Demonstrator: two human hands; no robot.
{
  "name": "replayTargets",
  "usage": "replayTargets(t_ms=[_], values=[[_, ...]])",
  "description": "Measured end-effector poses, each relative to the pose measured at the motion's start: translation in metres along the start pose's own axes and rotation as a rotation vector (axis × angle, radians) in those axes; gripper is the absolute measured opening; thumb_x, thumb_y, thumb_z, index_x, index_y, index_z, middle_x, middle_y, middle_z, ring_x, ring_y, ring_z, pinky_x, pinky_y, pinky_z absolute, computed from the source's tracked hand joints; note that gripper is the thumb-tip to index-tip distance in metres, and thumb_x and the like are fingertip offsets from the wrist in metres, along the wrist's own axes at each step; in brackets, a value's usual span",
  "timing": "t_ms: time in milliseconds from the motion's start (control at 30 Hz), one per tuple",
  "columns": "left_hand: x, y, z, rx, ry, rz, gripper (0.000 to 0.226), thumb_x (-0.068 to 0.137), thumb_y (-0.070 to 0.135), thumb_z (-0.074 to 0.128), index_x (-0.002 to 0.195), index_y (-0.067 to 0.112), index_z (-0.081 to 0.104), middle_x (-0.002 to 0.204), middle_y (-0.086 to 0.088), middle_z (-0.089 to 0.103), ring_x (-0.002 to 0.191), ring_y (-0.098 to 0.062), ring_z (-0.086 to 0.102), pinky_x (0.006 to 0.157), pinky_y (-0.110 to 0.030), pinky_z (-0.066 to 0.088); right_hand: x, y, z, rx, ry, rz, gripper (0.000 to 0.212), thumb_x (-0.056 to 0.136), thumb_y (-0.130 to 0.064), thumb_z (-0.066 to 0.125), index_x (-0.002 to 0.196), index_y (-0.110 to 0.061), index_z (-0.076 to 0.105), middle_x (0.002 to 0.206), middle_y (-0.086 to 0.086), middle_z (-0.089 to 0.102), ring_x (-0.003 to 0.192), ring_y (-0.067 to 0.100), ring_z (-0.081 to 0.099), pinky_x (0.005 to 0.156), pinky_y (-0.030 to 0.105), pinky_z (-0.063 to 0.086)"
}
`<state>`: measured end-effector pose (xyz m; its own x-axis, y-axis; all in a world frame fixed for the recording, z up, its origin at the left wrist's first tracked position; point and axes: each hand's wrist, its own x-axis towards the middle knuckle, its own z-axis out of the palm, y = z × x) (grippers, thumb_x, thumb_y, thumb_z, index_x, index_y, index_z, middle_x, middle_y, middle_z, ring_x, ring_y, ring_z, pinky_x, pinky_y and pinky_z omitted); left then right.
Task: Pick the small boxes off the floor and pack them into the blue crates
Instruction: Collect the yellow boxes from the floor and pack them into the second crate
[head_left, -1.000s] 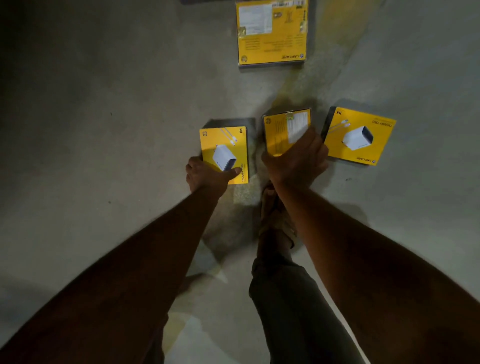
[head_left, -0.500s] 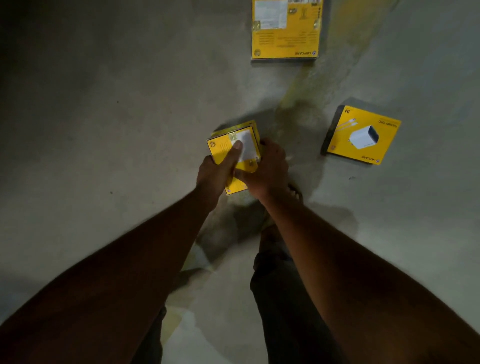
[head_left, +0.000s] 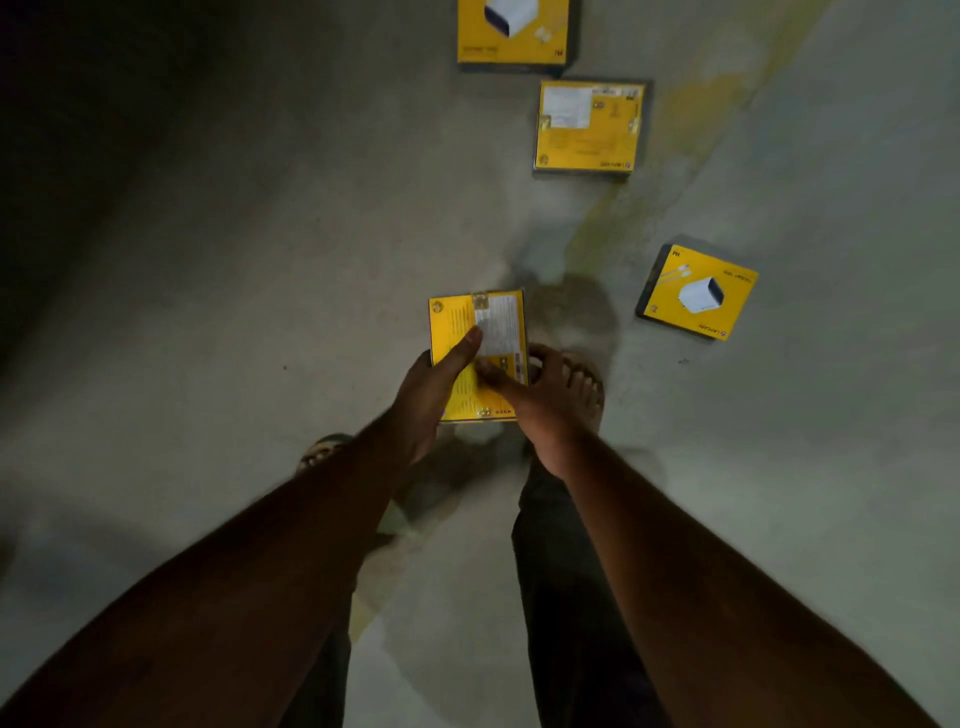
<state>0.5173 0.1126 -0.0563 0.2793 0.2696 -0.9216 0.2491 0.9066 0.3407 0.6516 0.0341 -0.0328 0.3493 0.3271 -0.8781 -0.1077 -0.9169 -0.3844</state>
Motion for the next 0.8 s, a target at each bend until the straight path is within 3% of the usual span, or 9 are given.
replayTargets(t_ms=[67, 100, 200, 333, 433, 467, 567, 667, 800], values=[[-0.008, 0.004, -0.003, 0.011, -0.019, 0.008, 0.058, 0.085, 0.053, 0.076, 0.132, 0.021, 0.065, 0.123, -0.007, 0.073, 0.112, -0.03, 0.071, 0.102, -0.056, 0.052, -0.01, -0.002, -0.004, 0.14, -0.099, 0.049, 0.068, 0.086, -0.032, 0.082, 0.142, -0.012, 0.05, 0.13, -0.004, 0.053, 0.098, -0.001, 0.055, 0.086, 0.002, 0.036], [-0.01, 0.005, -0.005, 0.013, -0.032, 0.007, 0.062, 0.082, 0.053, 0.078, 0.132, 0.018, 0.065, 0.123, -0.01, 0.073, 0.112, -0.033, 0.071, 0.102, -0.057, 0.052, -0.014, -0.006, -0.007, 0.228, -0.162, 0.071, 0.071, 0.083, -0.022, 0.085, 0.143, -0.01, 0.049, 0.137, 0.005, 0.06, 0.11, 0.012, 0.064, 0.098, 0.019, 0.047], [-0.012, 0.005, -0.007, -0.038, -0.111, -0.026, 0.066, 0.083, 0.043, 0.08, 0.138, 0.012, 0.06, 0.129, -0.017, 0.069, 0.117, -0.039, 0.068, 0.102, -0.06, 0.05, -0.009, -0.003, -0.012, 0.314, -0.271, 0.05, 0.09, 0.067, -0.025, 0.093, 0.145, -0.013, 0.049, 0.132, 0.015, 0.067, 0.117, 0.032, 0.069, 0.101, 0.054, 0.055], [-0.022, 0.002, -0.012, -0.087, -0.166, -0.074, 0.068, 0.083, 0.034, 0.082, 0.142, 0.013, 0.055, 0.134, -0.019, 0.065, 0.121, -0.042, 0.064, 0.105, -0.064, 0.046, -0.019, -0.011, -0.011, 0.309, -0.293, 0.106, 0.092, 0.069, -0.063, 0.085, 0.146, -0.027, 0.049, 0.138, 0.005, 0.063, 0.127, 0.027, 0.063, 0.106, 0.049, 0.051], [-0.063, 0.011, -0.015, -0.119, -0.178, -0.092, 0.059, 0.09, 0.024, 0.075, 0.143, 0.012, 0.053, 0.135, -0.02, 0.064, 0.122, -0.042, 0.063, 0.103, -0.062, 0.048, -0.05, -0.021, -0.012, 0.256, -0.269, 0.079, 0.06, 0.097, -0.052, 0.064, 0.143, -0.015, 0.051, 0.121, -0.001, 0.065, 0.102, -0.006, 0.067, 0.081, 0.008, 0.053], [-0.083, 0.017, -0.016, -0.138, -0.177, -0.093, 0.057, 0.091, 0.021, 0.072, 0.144, 0.01, 0.053, 0.135, -0.02, 0.064, 0.122, -0.042, 0.063, 0.102, -0.062, 0.049, -0.067, -0.027, -0.013, 0.238, -0.282, 0.071, 0.064, 0.095, -0.053, 0.066, 0.143, -0.014, 0.052, 0.123, 0.0, 0.066, 0.099, -0.004, 0.068, 0.078, 0.009, 0.054], [-0.149, 0.041, -0.023, -0.191, -0.144, -0.06, 0.055, 0.092, 0.02, 0.07, 0.144, 0.01, 0.053, 0.138, -0.02, 0.062, 0.124, -0.042, 0.062, 0.103, -0.063, 0.047, -0.119, -0.063, -0.015, 0.158, -0.307, 0.07, 0.081, 0.078, -0.073, 0.072, 0.142, -0.027, 0.054, 0.144, 0.004, 0.059, 0.125, 0.02, 0.062, 0.105, 0.042, 0.053], [-0.232, 0.078, -0.021, -0.208, -0.049, 0.011, 0.054, 0.093, 0.023, 0.07, 0.143, 0.012, 0.055, 0.134, -0.017, 0.066, 0.121, -0.04, 0.064, 0.104, -0.062, 0.048, -0.186, -0.117, -0.026, 0.203, -0.42, 0.022, 0.054, 0.094, -0.049, 0.068, 0.139, -0.023, 0.053, 0.129, 0.001, 0.067, 0.106, 0.013, 0.07, 0.08, 0.026, 0.061], [-0.367, 0.123, -0.01, -0.233, 0.053, 0.15, 0.042, 0.096, 0.031, 0.066, 0.135, 0.019, 0.06, 0.124, -0.007, 0.073, 0.113, -0.032, 0.071, 0.095, -0.051, 0.056, -0.296, -0.175, -0.042, 0.11, -0.493, -0.068, 0.068, 0.078, -0.068, 0.074, 0.136, -0.034, 0.059, 0.13, 0.003, 0.07, 0.113, 0.03, 0.071, 0.097, 0.056, 0.057]])
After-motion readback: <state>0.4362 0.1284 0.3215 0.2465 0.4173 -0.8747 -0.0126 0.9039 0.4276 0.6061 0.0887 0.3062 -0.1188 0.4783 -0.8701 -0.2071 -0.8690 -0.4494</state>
